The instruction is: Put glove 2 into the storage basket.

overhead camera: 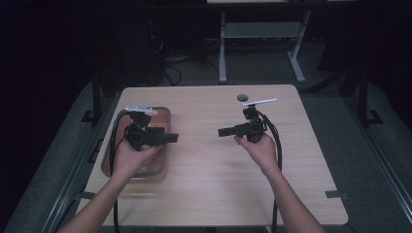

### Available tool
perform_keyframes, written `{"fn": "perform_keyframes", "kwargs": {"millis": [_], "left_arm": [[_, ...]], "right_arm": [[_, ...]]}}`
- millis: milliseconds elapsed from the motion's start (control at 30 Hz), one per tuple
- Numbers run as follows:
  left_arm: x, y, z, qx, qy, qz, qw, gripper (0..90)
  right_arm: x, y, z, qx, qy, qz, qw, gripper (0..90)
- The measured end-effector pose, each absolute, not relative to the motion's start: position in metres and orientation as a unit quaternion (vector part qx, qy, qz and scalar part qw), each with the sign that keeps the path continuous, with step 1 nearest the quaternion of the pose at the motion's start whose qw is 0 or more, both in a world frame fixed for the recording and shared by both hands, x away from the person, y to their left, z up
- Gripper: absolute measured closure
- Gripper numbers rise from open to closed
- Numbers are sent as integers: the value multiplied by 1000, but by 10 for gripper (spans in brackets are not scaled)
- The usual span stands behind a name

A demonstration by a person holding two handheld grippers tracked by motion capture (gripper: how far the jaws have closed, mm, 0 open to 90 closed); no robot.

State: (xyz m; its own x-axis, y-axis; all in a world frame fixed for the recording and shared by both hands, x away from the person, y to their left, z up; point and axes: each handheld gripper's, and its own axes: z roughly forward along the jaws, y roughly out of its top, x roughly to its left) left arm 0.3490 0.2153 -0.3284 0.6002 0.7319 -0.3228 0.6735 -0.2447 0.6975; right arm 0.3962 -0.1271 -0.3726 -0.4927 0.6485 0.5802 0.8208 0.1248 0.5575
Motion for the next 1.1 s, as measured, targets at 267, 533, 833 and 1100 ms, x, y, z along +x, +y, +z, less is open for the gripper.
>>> {"fn": "perform_keyframes", "kwargs": {"millis": [267, 533, 833, 1100], "left_arm": [[349, 205, -331, 793, 438, 30, 422, 279], [348, 191, -334, 798, 428, 19, 424, 278], [344, 173, -336, 805, 413, 7, 425, 277], [343, 158, -339, 810, 401, -5, 428, 274]], "right_arm": [[394, -136, -375, -503, -738, -440, 96, 417], [390, -147, -382, -513, -733, -437, 91, 407], [382, -165, -390, -530, -724, -434, 84, 404], [380, -176, -393, -541, -713, -437, 81, 388]]}}
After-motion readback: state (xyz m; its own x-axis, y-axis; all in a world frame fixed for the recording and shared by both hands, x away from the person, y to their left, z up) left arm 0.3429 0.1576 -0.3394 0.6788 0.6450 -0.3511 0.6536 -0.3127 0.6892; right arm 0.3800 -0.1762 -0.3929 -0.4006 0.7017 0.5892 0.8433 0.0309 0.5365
